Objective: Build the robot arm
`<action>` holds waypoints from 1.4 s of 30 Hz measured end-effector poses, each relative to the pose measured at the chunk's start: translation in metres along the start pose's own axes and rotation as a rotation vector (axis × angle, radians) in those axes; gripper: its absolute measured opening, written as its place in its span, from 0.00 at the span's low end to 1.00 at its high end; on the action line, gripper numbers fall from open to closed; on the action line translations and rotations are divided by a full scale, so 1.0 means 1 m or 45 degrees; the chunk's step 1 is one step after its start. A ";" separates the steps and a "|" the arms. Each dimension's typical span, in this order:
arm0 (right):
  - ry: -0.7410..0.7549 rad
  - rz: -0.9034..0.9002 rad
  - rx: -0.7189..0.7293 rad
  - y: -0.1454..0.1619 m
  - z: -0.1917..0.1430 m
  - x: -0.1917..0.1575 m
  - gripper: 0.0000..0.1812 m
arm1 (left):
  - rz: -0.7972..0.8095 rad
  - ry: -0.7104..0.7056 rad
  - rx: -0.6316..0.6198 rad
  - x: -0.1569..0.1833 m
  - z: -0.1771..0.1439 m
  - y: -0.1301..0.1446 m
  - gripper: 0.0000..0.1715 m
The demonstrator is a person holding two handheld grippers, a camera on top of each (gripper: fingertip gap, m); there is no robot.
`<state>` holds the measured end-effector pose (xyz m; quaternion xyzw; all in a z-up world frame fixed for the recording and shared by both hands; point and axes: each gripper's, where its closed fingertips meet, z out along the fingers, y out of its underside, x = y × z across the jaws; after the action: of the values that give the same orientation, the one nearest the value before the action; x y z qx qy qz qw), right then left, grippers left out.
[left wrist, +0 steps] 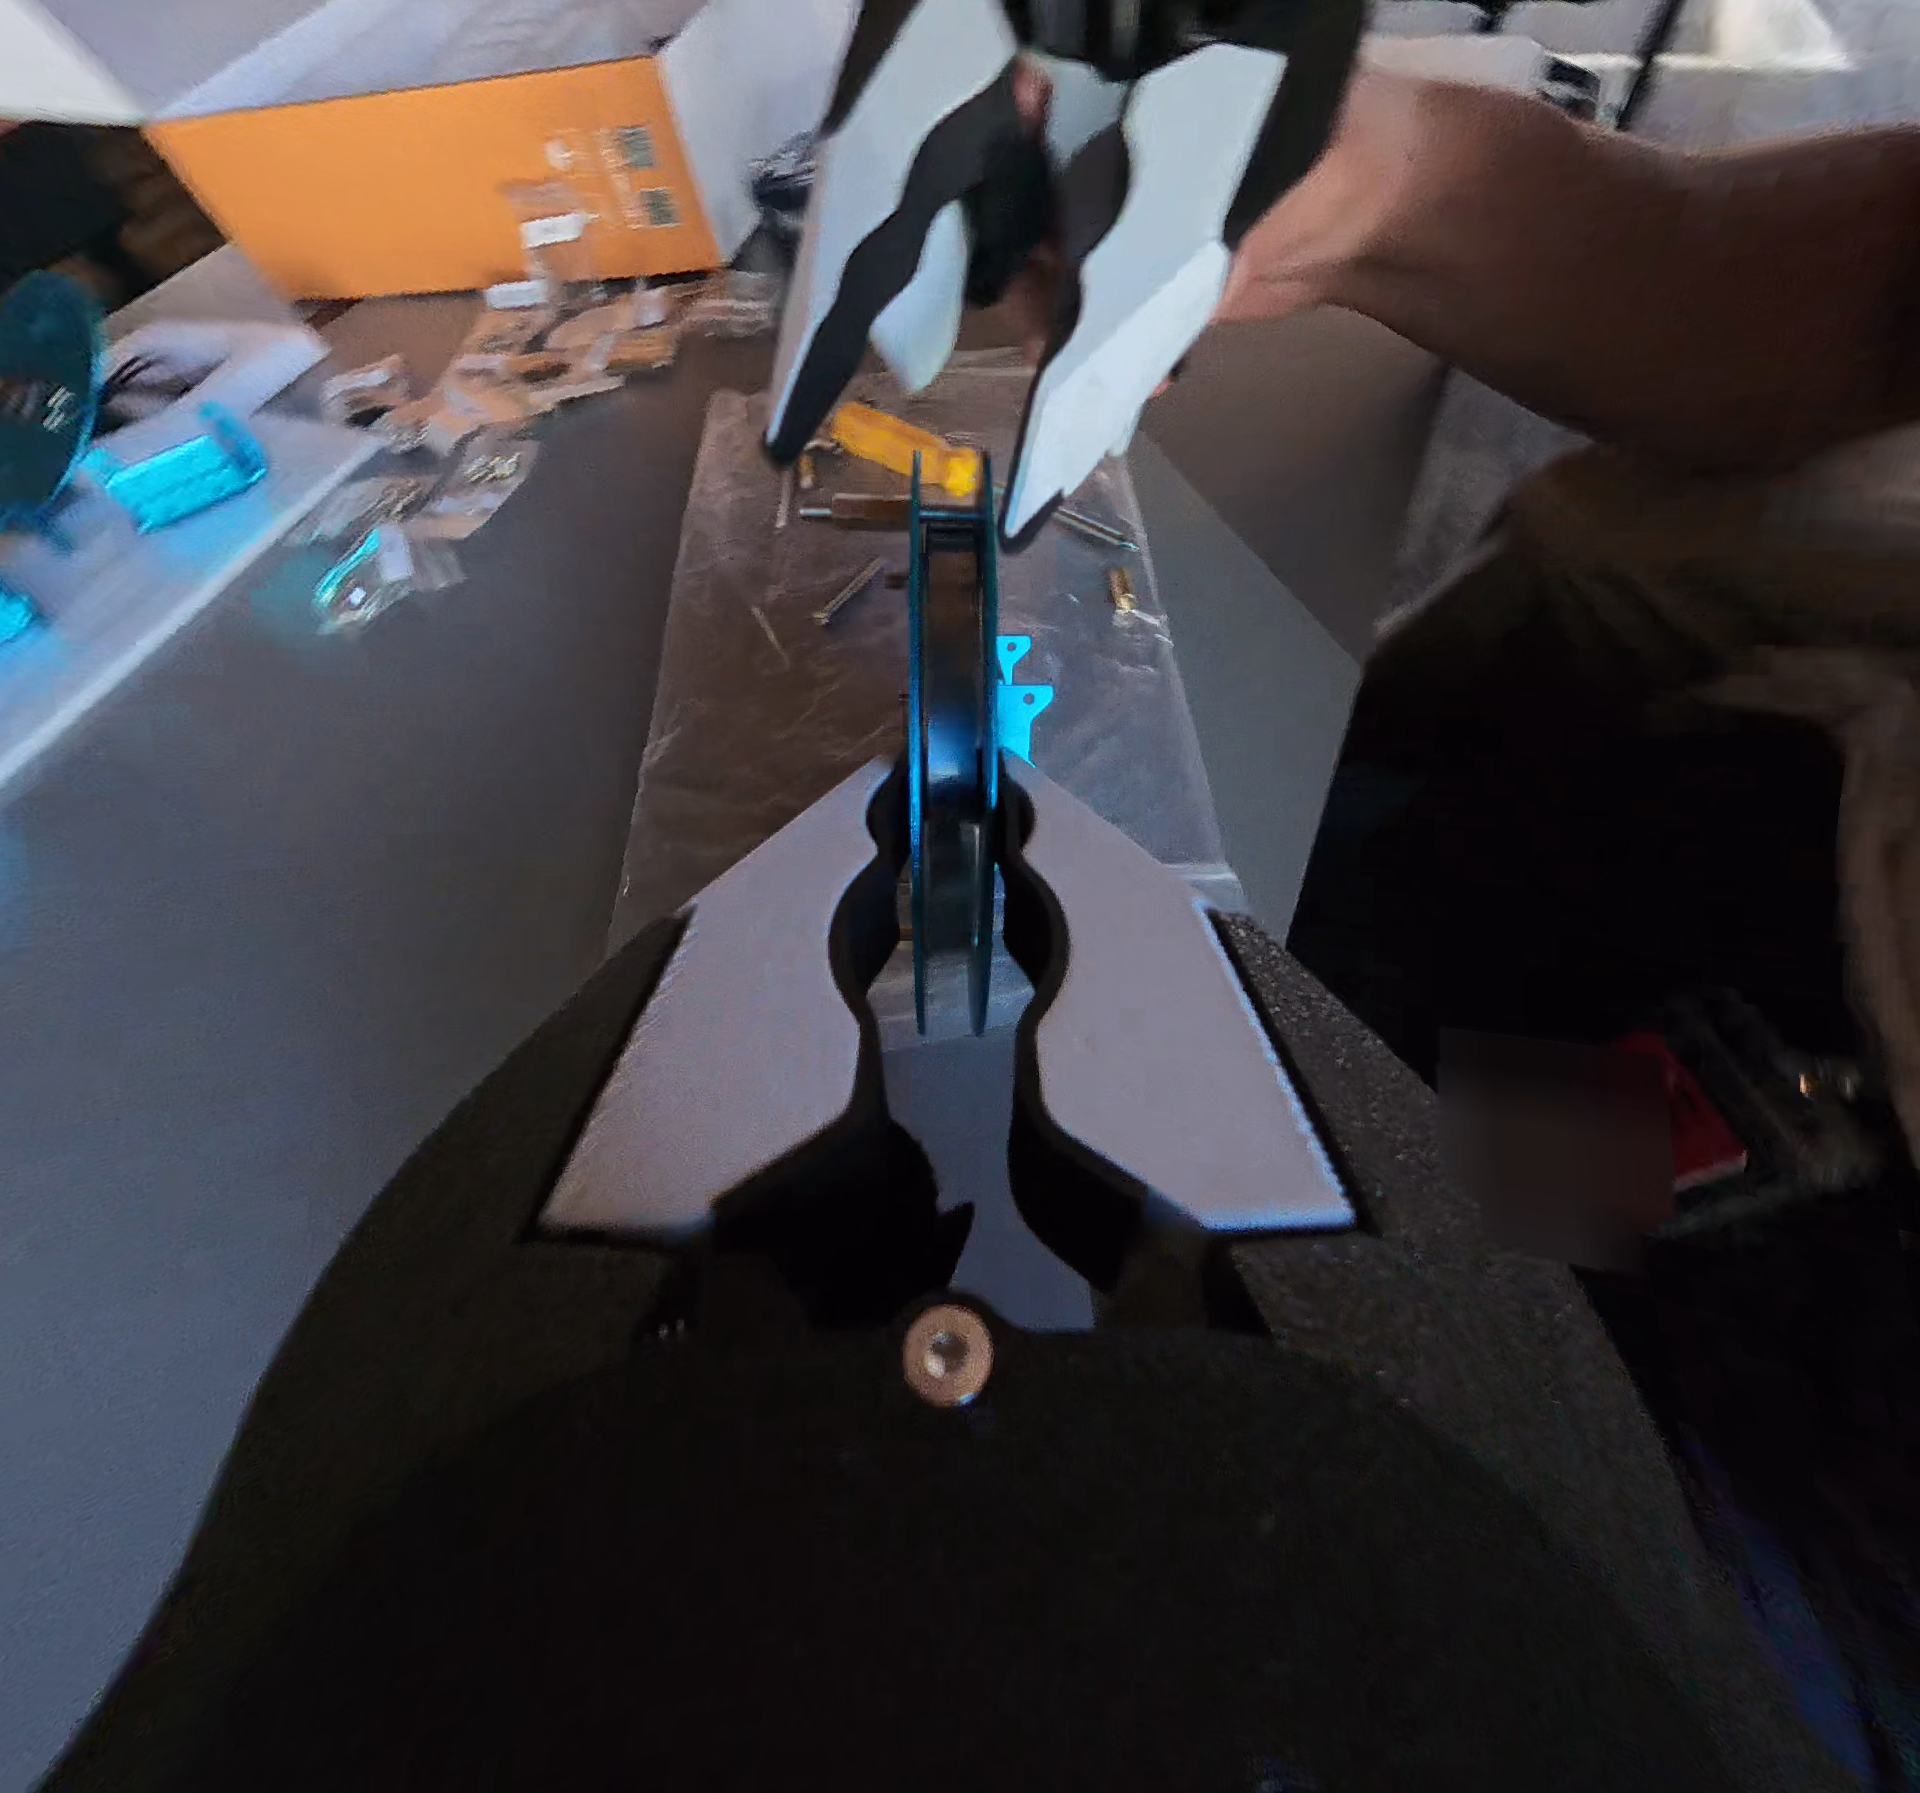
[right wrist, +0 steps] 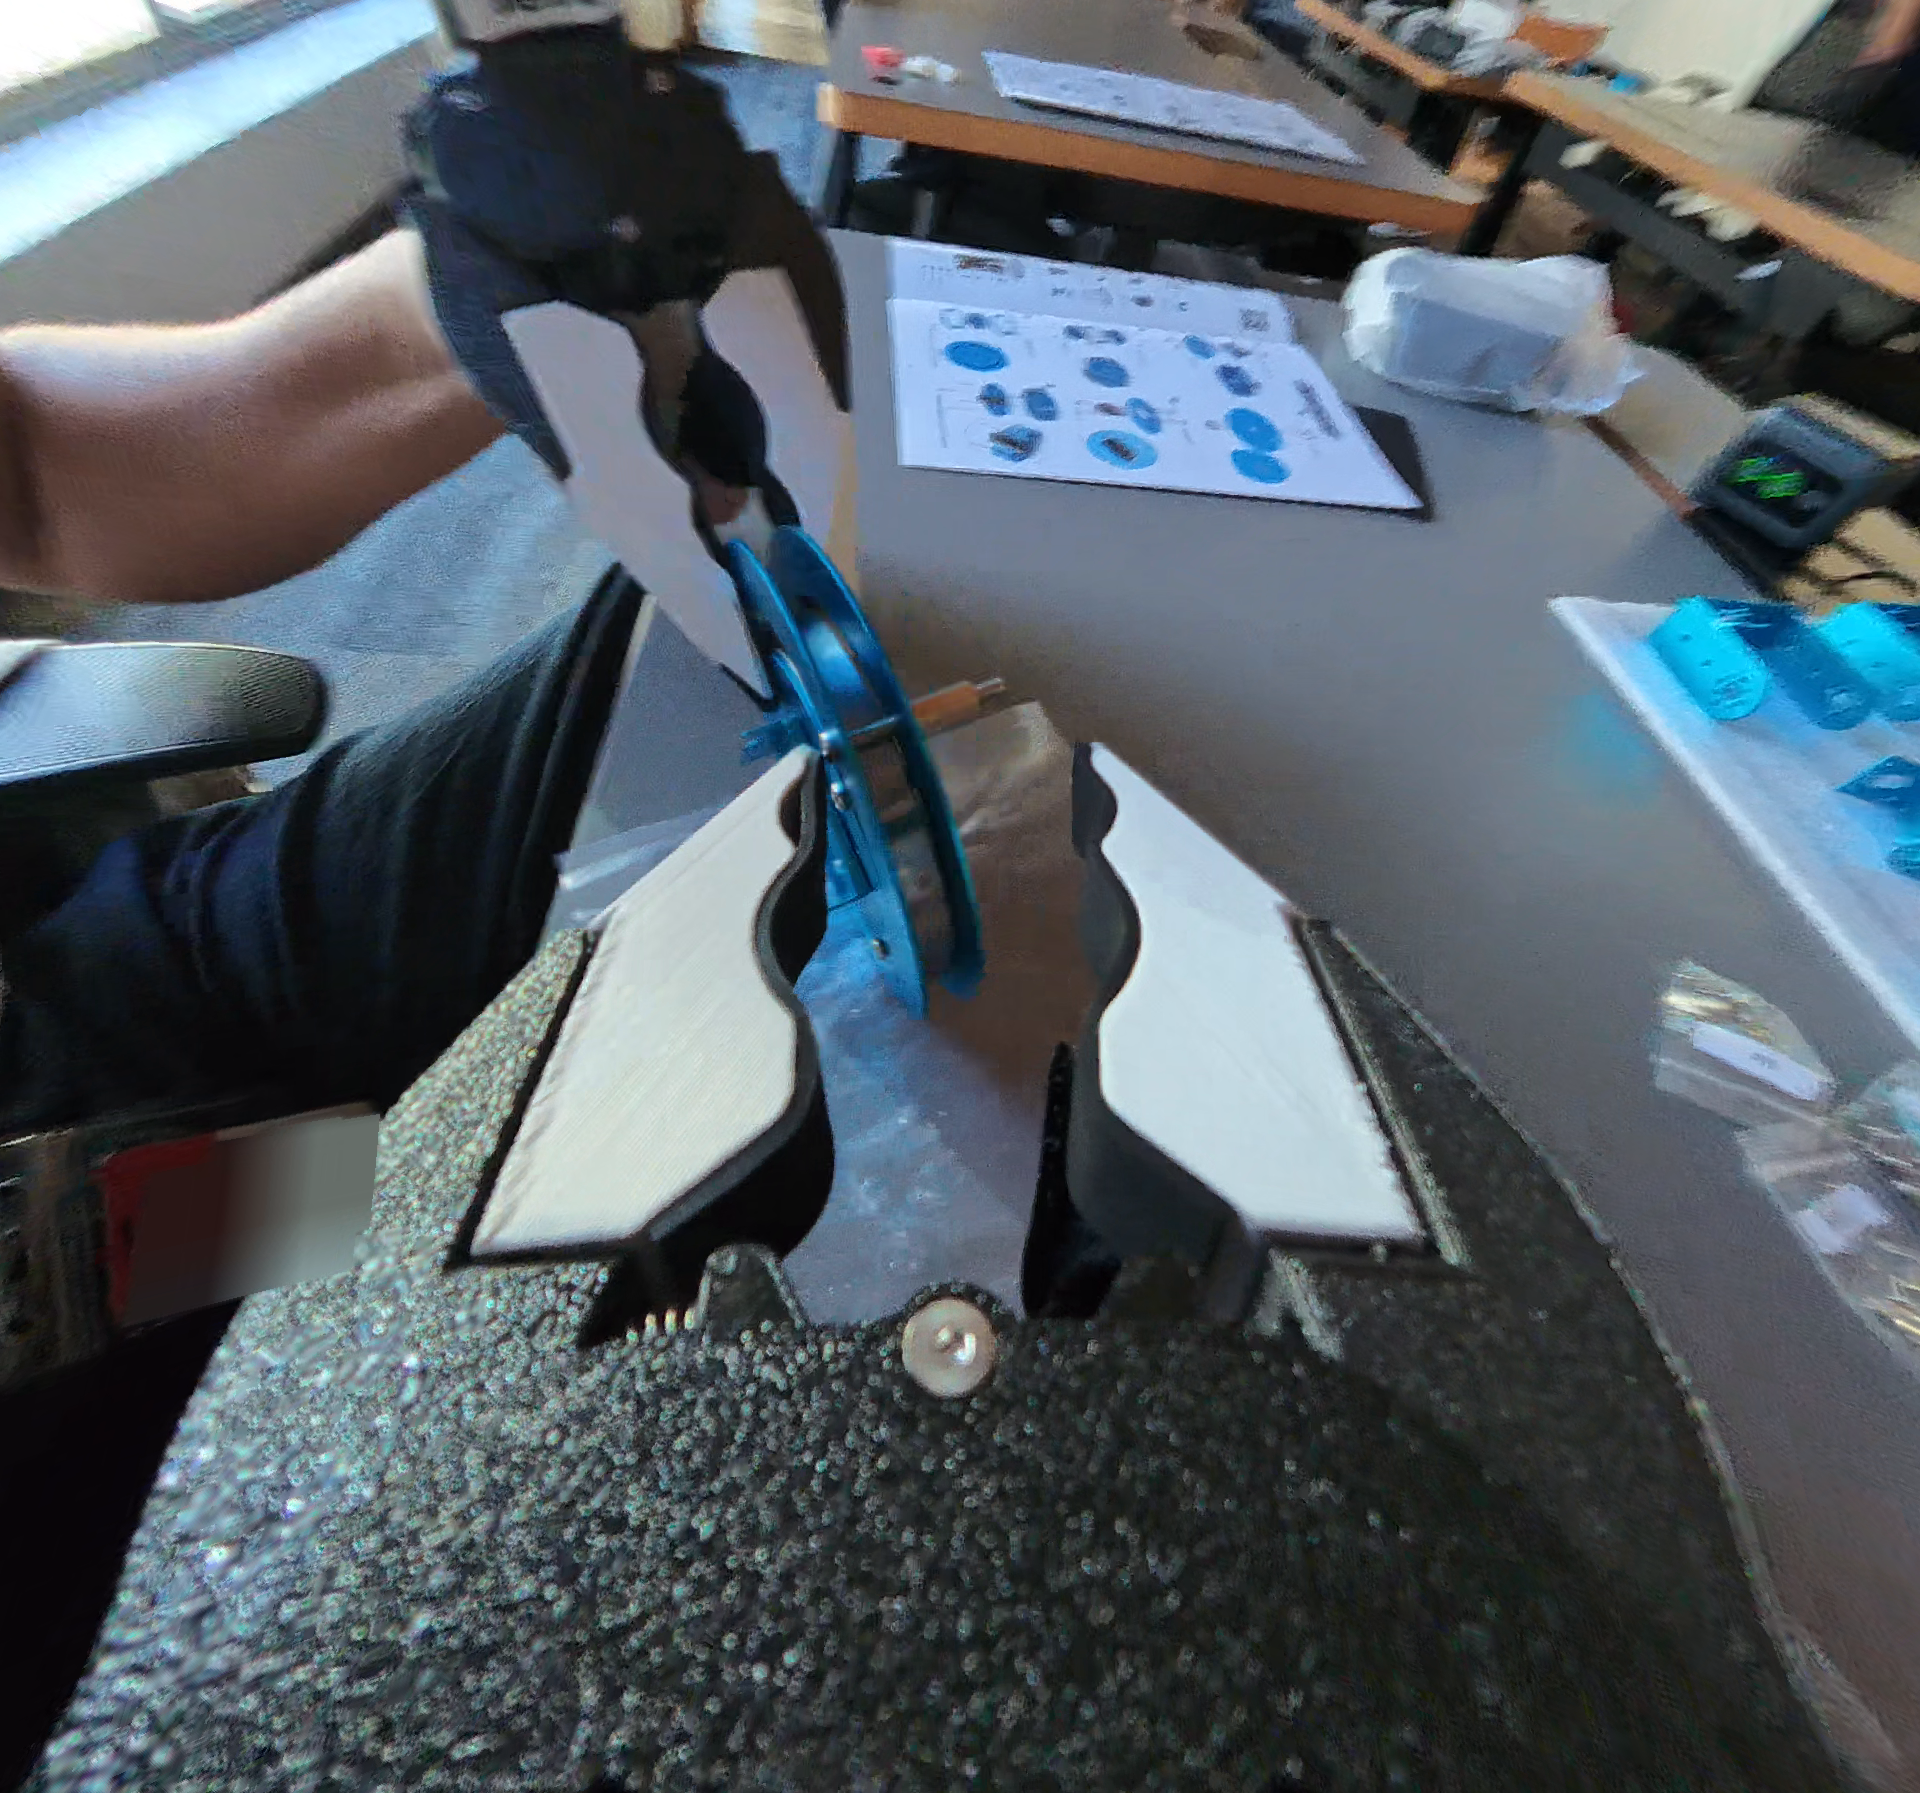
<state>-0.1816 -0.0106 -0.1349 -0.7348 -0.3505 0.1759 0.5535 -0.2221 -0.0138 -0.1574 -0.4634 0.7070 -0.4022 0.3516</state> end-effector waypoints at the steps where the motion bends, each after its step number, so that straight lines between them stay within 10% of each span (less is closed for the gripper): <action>1: -0.071 0.044 0.009 0.002 0.003 -0.005 0.26 | 0.063 0.057 -0.001 0.001 0.000 0.000 0.07; 7: -0.084 0.225 -0.061 0.010 0.001 -0.008 0.09 | 0.092 0.159 -0.078 -0.021 0.009 -0.004 0.10; 13: 0.264 0.473 -0.062 0.014 -0.002 0.005 0.08 | -0.165 -0.488 0.010 -0.073 -0.008 -0.015 0.27; 17: 0.323 0.531 -0.047 0.016 -0.003 0.006 0.08 | -0.289 -0.788 0.301 -0.050 -0.035 -0.022 0.14; 32: 0.431 0.321 -0.031 -0.001 0.020 -0.014 0.11 | -0.506 -0.458 0.339 -0.029 -0.004 -0.035 0.22; 38: 0.296 0.263 0.022 -0.006 0.029 -0.032 0.36 | -0.591 -0.330 0.408 -0.034 -0.002 -0.035 0.19; 42: 0.272 0.228 0.051 -0.003 0.024 -0.023 0.24 | -0.641 -0.271 0.424 -0.039 -0.004 -0.035 0.19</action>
<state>-0.2140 -0.0096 -0.1426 -0.7665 -0.2190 0.1522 0.5843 -0.2001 0.0153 -0.1198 -0.5992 0.4539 -0.5360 0.3842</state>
